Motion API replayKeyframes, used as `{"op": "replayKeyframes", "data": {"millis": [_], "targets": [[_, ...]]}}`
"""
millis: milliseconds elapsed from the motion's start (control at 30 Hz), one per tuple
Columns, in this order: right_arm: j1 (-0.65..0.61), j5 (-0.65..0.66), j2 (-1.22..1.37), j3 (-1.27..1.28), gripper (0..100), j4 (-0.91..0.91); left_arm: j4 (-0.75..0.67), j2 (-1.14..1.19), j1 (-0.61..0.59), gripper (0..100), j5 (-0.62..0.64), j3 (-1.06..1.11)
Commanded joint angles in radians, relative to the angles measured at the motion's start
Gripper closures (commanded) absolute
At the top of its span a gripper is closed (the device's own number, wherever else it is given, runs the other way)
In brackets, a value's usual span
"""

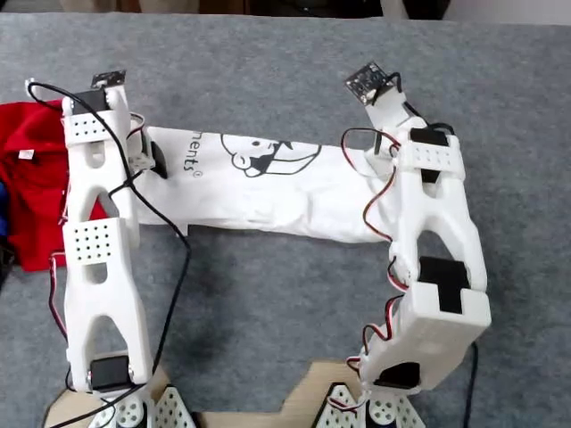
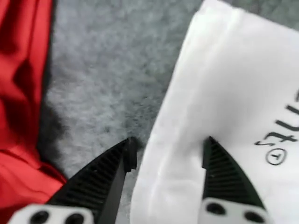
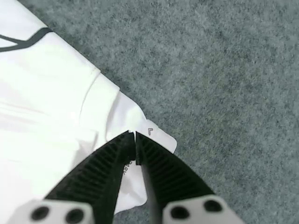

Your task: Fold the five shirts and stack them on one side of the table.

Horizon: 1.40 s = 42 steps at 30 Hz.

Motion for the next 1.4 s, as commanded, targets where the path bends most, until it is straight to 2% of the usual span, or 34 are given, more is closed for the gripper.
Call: {"op": "replayKeyframes", "data": {"millis": [0,233,367,567,733,900,1067,1367], "targets": [[0.015,0.002,-0.071,-0.004,97.7,-0.017,0.009,0.035,0.023,85,-0.011,-0.028],[0.091,-0.006,-0.071,-0.007,97.7,-0.048,0.009,0.065,0.052,91,-0.009,-0.109],[0.168,-0.075,-0.073,-0.035,97.7,-0.061,0.009,0.073,0.054,98,-0.005,-0.130],[0.288,-0.190,-0.071,-0.099,97.7,-0.063,0.011,0.051,0.064,98,-0.003,-0.138],[0.417,-0.299,-0.071,-0.117,97.6,-0.141,0.011,-0.022,0.106,98,0.011,-0.127],[0.506,-0.374,-0.016,-0.124,97.6,-0.239,0.012,-0.113,0.209,98,0.072,-0.123],[0.567,-0.443,0.137,-0.147,97.6,-0.454,0.011,-0.265,0.356,98,0.130,-0.026],[0.611,-0.445,0.183,-0.202,97.8,-0.468,-0.009,-0.329,0.555,98,0.132,-0.011]]}}
